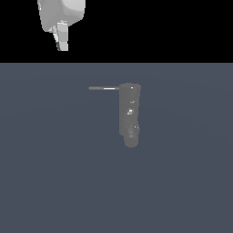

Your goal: Turn on the faucet by rotating a designated handle.

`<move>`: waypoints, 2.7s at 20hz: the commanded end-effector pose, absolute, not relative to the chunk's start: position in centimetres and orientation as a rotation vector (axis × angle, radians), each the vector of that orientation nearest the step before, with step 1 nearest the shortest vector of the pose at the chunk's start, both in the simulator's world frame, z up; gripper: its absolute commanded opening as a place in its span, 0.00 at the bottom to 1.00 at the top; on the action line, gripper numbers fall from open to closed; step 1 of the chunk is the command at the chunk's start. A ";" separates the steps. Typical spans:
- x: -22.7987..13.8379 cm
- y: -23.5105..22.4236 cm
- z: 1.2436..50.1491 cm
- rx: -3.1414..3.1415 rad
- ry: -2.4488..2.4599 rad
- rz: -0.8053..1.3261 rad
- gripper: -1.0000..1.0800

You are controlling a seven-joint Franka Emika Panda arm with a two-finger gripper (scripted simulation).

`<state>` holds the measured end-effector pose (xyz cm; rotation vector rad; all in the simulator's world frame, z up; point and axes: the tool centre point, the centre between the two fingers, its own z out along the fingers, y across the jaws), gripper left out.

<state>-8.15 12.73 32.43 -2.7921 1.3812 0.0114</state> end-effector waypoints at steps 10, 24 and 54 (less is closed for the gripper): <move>-2.3 12.6 28.2 -2.614 1.705 0.008 0.00; 4.9 9.9 22.7 -2.329 2.102 0.000 0.00; 4.7 7.9 20.2 -2.167 2.276 -0.001 0.00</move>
